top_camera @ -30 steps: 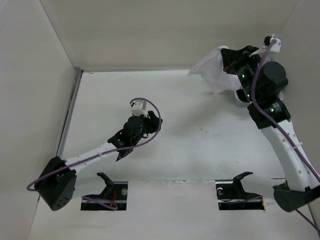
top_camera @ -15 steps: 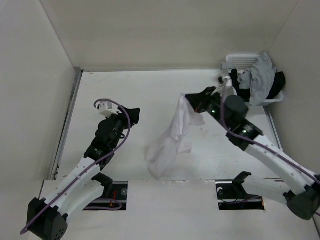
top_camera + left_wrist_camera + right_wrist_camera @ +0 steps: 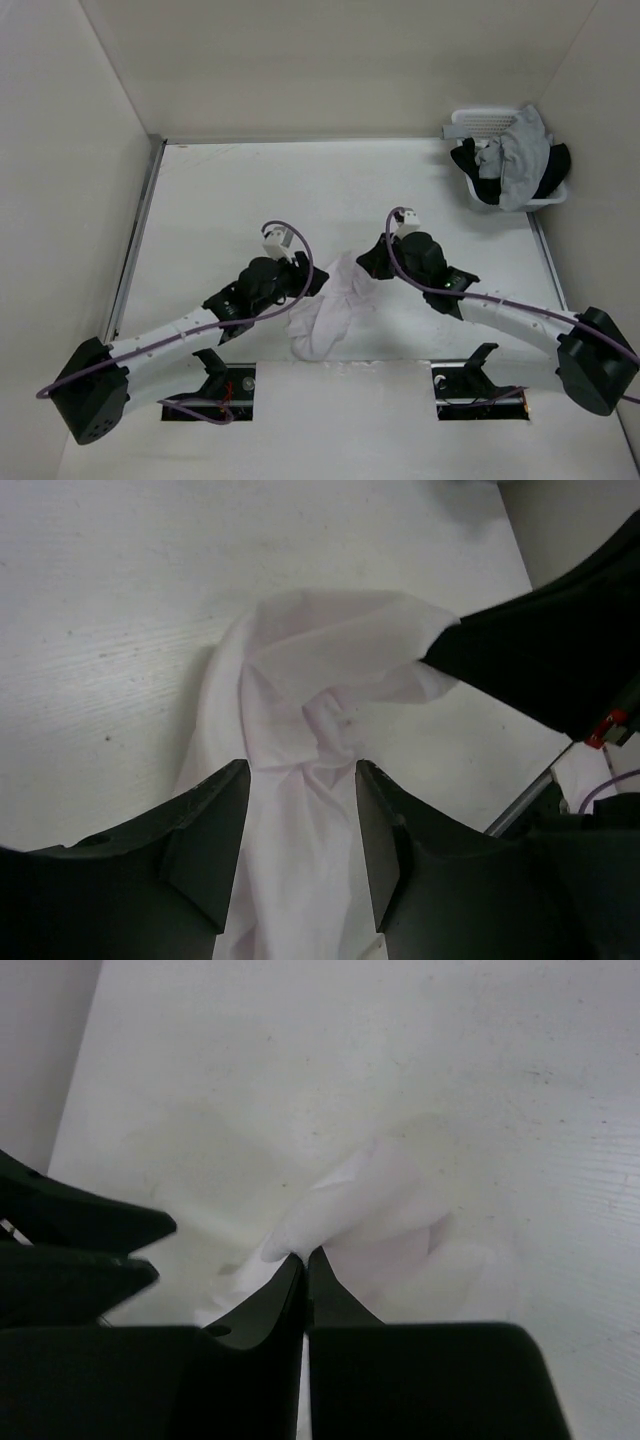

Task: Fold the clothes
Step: Flatten the tank top out

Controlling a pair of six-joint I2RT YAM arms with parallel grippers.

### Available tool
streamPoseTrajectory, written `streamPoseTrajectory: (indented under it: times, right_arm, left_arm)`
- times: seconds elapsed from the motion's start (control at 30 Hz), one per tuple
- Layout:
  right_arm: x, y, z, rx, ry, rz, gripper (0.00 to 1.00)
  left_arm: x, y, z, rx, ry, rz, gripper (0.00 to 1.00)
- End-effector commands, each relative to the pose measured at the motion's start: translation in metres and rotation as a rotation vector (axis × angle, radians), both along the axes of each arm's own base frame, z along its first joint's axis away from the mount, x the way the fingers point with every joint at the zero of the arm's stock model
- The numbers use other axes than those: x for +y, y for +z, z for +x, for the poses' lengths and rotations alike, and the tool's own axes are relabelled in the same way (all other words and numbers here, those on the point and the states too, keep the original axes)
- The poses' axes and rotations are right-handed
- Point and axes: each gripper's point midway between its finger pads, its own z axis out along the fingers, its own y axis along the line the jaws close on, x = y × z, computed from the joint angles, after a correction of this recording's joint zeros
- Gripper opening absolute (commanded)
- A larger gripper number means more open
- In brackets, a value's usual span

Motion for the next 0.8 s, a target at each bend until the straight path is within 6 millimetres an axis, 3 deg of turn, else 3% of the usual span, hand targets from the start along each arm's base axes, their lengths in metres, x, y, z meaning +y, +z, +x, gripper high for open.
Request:
streamPoseTrajectory:
  times: [0.0, 0.07, 0.1, 0.17, 0.27, 0.37, 0.47, 0.57, 0.63, 0.7, 0.77]
  right_arm:
    - [0.010, 0.023, 0.025, -0.068, -0.047, 0.069, 0.02]
    - [0.009, 0.045, 0.046, -0.110, -0.064, 0.080, 0.01]
    - [0.009, 0.068, 0.063, -0.160, -0.073, 0.082, 0.00]
    - [0.004, 0.130, 0.102, -0.258, -0.113, 0.089, 0.00]
    - [0.003, 0.234, 0.145, -0.423, -0.147, 0.075, 0.00]
    - [0.002, 0.316, 0.152, -0.545, -0.155, 0.049, 0.00]
    - [0.000, 0.363, 0.135, -0.629, -0.180, 0.002, 0.00]
    - [-0.007, 0.380, 0.113, -0.660, -0.227, -0.037, 0.00]
    - [-0.005, 0.370, 0.091, -0.650, -0.225, -0.058, 0.00]
    - [0.003, 0.335, 0.068, -0.598, -0.199, -0.085, 0.00]
    - [0.014, 0.277, 0.043, -0.509, -0.184, -0.108, 0.00]
  left_arm:
    - [-0.006, -0.014, 0.005, 0.003, 0.020, 0.058, 0.46]
    - [-0.002, -0.024, 0.019, 0.029, 0.076, 0.080, 0.46]
    - [0.001, -0.022, 0.027, 0.029, 0.101, 0.078, 0.45]
    - [0.009, -0.003, 0.050, 0.010, 0.161, 0.044, 0.45]
    - [0.021, 0.048, 0.077, -0.062, 0.231, -0.050, 0.45]
    - [0.031, 0.094, 0.086, -0.135, 0.252, -0.133, 0.45]
    - [0.050, 0.115, 0.087, -0.168, 0.297, -0.180, 0.46]
    - [0.061, 0.120, 0.085, -0.172, 0.325, -0.201, 0.46]
    - [0.067, 0.123, 0.085, -0.179, 0.338, -0.206, 0.46]
    - [0.070, 0.124, 0.083, -0.178, 0.345, -0.208, 0.46]
    - [0.072, 0.125, 0.081, -0.179, 0.349, -0.213, 0.46]
